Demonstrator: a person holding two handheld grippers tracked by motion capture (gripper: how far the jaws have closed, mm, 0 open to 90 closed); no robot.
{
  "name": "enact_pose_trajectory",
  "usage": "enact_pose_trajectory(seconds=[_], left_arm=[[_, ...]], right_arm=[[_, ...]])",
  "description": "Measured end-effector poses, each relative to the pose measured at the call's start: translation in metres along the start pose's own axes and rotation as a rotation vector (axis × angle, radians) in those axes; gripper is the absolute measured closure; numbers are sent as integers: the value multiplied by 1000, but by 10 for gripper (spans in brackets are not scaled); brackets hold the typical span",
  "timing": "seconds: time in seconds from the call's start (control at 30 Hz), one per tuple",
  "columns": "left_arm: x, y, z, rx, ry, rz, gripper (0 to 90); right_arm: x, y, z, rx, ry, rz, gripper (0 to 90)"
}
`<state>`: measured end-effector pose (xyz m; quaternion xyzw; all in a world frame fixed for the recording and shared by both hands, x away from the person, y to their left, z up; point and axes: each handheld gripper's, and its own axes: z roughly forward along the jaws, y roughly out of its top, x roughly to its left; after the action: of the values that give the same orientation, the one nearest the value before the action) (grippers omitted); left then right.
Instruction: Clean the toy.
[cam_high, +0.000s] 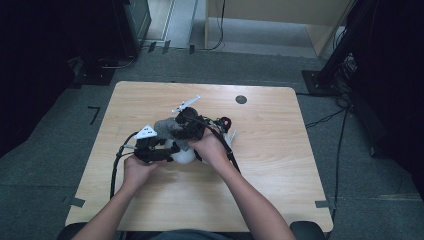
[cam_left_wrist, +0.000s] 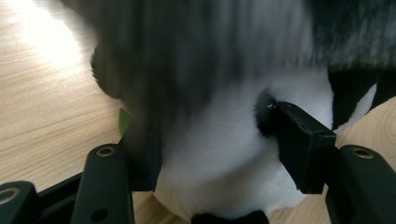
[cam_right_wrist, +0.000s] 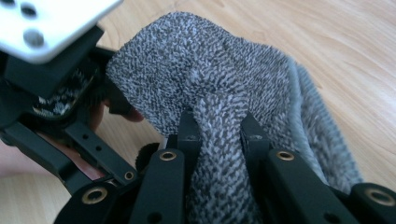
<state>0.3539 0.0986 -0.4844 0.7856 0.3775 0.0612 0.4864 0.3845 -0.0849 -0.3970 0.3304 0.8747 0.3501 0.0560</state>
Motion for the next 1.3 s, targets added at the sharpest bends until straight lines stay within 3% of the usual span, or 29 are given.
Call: enact_pose_trajectory(seconds=[0.07,0.23,0.33,0.43,0.57,0.67,0.93,1.1,1.2,1.3], left_arm=[[0,0,0,3,-1,-5,399],[0,1,1,8,1,-14,420],[-1,2,1,15,7,-21,425],[0,2,1,17,6,-27,426],[0,2,1,18,5,-34,427],[-1,2,1,18,6,-26,428],[0,3,1,16,1,-34,427],[0,2,1,15,0,-33,427],[1,2,1,8,-7,-30,421],[1,1,0,6,-6,-28,420]], right_arm=[[3,-3,2,3,-30,-55,770],[-7,-8,-1,-1,-49,-83,774],[-13,-10,-4,-6,-46,-71,774],[-21,-12,-9,-5,-91,-69,774],[-41,-20,-18,21,-130,-15,775],[-54,-28,-25,8,-87,27,775],[-58,-32,-39,-2,-138,-10,773],[-65,-37,-51,-3,-157,1,778],[-69,-35,-62,-26,-157,55,777],[-66,-31,-66,-41,-158,51,777]])
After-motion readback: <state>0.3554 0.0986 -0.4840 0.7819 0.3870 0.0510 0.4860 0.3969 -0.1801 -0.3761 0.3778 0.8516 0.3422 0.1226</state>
